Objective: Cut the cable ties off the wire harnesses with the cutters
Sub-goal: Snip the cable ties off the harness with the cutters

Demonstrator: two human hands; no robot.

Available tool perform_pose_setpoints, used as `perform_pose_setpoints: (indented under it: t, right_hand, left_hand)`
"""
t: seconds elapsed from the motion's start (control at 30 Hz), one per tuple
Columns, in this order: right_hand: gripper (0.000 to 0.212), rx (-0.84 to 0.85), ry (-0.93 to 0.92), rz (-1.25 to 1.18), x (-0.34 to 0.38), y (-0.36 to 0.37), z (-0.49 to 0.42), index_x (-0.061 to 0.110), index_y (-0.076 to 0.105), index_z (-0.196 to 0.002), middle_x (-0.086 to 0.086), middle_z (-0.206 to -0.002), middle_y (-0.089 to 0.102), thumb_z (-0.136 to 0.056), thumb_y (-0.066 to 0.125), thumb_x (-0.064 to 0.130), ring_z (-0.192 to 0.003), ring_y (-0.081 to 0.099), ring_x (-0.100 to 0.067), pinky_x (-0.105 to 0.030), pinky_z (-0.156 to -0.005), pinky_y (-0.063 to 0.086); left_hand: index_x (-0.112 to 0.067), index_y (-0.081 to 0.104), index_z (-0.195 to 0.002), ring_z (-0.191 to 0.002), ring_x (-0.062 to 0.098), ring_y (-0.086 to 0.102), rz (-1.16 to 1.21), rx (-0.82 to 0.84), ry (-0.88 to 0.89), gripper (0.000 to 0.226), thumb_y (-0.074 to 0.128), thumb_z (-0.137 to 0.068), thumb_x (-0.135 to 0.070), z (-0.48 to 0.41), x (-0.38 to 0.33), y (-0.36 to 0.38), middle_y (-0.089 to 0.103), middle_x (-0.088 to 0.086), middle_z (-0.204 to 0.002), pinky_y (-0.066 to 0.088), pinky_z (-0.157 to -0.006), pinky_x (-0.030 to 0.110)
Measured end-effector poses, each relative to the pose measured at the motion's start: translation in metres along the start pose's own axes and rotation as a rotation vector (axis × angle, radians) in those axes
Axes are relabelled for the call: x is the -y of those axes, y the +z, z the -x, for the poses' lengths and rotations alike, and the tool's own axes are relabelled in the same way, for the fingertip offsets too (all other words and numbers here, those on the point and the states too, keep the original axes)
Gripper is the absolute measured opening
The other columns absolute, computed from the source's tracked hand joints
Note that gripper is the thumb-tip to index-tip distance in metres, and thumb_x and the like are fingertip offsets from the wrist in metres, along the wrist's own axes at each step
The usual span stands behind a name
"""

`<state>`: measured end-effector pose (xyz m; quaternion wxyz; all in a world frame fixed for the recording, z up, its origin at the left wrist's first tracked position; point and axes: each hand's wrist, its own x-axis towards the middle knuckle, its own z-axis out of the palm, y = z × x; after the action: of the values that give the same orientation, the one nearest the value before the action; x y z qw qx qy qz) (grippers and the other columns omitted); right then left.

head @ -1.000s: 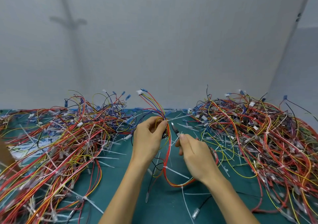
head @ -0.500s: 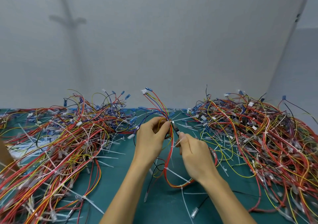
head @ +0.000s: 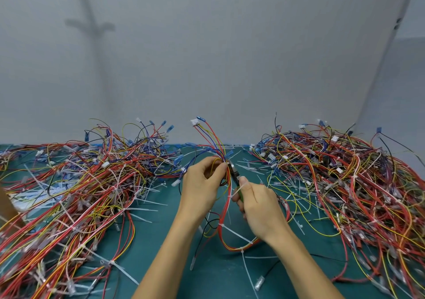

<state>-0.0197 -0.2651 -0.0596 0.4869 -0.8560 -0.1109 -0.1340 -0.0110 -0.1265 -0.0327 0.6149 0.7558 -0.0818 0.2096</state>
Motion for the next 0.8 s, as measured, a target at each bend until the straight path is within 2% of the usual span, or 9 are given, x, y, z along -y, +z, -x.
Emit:
perform_pose_setpoints:
  t: [0.17, 0.27, 0.37, 0.43, 0.5, 0.57, 0.63, 0.7, 0.8]
  right_hand:
    - [0.057, -0.016, 0.058, -0.139, 0.002, 0.003, 0.0, 0.017, 0.062, -0.064, 0.001, -0.049, 0.054, -0.105, 0.031, 0.041, -0.047, 0.051, -0.012, -0.039, -0.056, 0.046]
    - [0.057, -0.071, 0.113, -0.326, 0.005, 0.003, -0.003, 0.013, 0.066, -0.07, 0.001, -0.052, 0.055, -0.103, 0.034, 0.046, -0.047, 0.05, -0.012, -0.031, -0.051, 0.042]
    - [0.052, -0.07, 0.135, -0.464, 0.006, 0.0, -0.004, 0.01, 0.07, -0.076, 0.002, -0.054, 0.053, -0.085, 0.053, 0.058, -0.049, 0.049, -0.015, -0.029, -0.047, 0.041]
    - [0.037, -0.055, 0.129, -0.462, 0.004, -0.001, -0.004, 0.012, 0.072, -0.079, 0.005, -0.054, 0.056, -0.08, 0.07, 0.049, -0.05, 0.05, -0.013, -0.03, -0.049, 0.042]
    - [0.017, -0.039, 0.131, -0.438, 0.004, 0.001, -0.004, 0.018, 0.073, -0.084, 0.008, -0.055, 0.061, -0.081, 0.077, 0.034, -0.051, 0.054, -0.006, -0.029, -0.052, 0.043]
    - [0.012, -0.024, 0.141, -0.454, 0.003, 0.003, -0.003, 0.021, 0.073, -0.092, 0.008, -0.057, 0.064, -0.083, 0.076, 0.029, -0.051, 0.055, -0.002, -0.027, -0.05, 0.044]
    - [0.015, -0.026, 0.146, -0.492, 0.003, 0.003, -0.003, 0.022, 0.071, -0.097, 0.005, -0.063, 0.068, -0.084, 0.075, 0.028, -0.052, 0.055, -0.004, -0.026, -0.05, 0.045]
    - [0.019, -0.034, 0.139, -0.504, 0.004, 0.003, -0.003, 0.023, 0.07, -0.101, 0.004, -0.068, 0.07, -0.083, 0.076, 0.026, -0.051, 0.053, -0.006, -0.025, -0.049, 0.045]
    - [0.021, -0.05, 0.157, -0.476, 0.004, 0.005, -0.003, 0.023, 0.07, -0.1, 0.004, -0.074, 0.074, -0.081, 0.079, 0.023, -0.056, 0.058, -0.008, -0.024, -0.051, 0.046]
  left_hand:
    - [-0.015, 0.068, -0.076, -0.07, 0.013, 0.063, 0.03, 0.008, -0.022, 0.02, 0.062, -0.094, -0.022, 0.0, 0.001, -0.003, 0.069, -0.002, -0.07, 0.051, -0.065, 0.028]
    - [-0.008, 0.071, -0.083, -0.073, 0.011, 0.059, 0.099, 0.019, -0.085, 0.021, 0.059, -0.096, -0.02, -0.002, 0.002, -0.006, 0.067, 0.0, -0.073, 0.051, -0.077, 0.038]
    - [-0.016, 0.075, -0.094, -0.07, 0.01, 0.051, 0.159, 0.027, -0.161, 0.026, 0.05, -0.1, -0.014, -0.005, 0.001, -0.008, 0.063, -0.003, -0.077, 0.046, -0.066, 0.02]
    - [-0.022, 0.073, -0.102, -0.061, 0.002, 0.044, 0.133, 0.042, -0.123, 0.03, 0.046, -0.101, -0.01, -0.005, 0.001, -0.009, 0.059, -0.015, -0.072, 0.036, -0.055, 0.01]
    - [-0.02, 0.071, -0.109, -0.053, -0.002, 0.042, 0.125, 0.065, -0.073, 0.029, 0.046, -0.101, -0.008, -0.005, 0.002, -0.011, 0.056, -0.021, -0.058, 0.031, -0.051, 0.008]
    - [-0.018, 0.071, -0.112, -0.054, 0.003, 0.036, 0.181, 0.073, -0.072, 0.027, 0.048, -0.1, -0.008, -0.005, 0.004, -0.014, 0.052, -0.019, -0.053, 0.029, -0.051, 0.014]
    - [-0.017, 0.072, -0.11, -0.058, 0.009, 0.043, 0.257, 0.067, -0.09, 0.025, 0.052, -0.098, -0.008, -0.005, 0.002, -0.016, 0.054, -0.014, -0.059, 0.037, -0.053, 0.017]
    - [-0.015, 0.074, -0.106, -0.064, 0.016, 0.057, 0.289, 0.063, -0.102, 0.027, 0.053, -0.096, -0.002, -0.006, 0.0, -0.017, 0.06, 0.0, -0.07, 0.051, -0.061, 0.021]
    - [-0.01, 0.073, -0.102, -0.069, 0.02, 0.065, 0.403, 0.119, -0.132, 0.034, 0.045, -0.09, 0.005, -0.008, -0.002, -0.021, 0.067, 0.007, -0.083, 0.056, -0.071, 0.027]
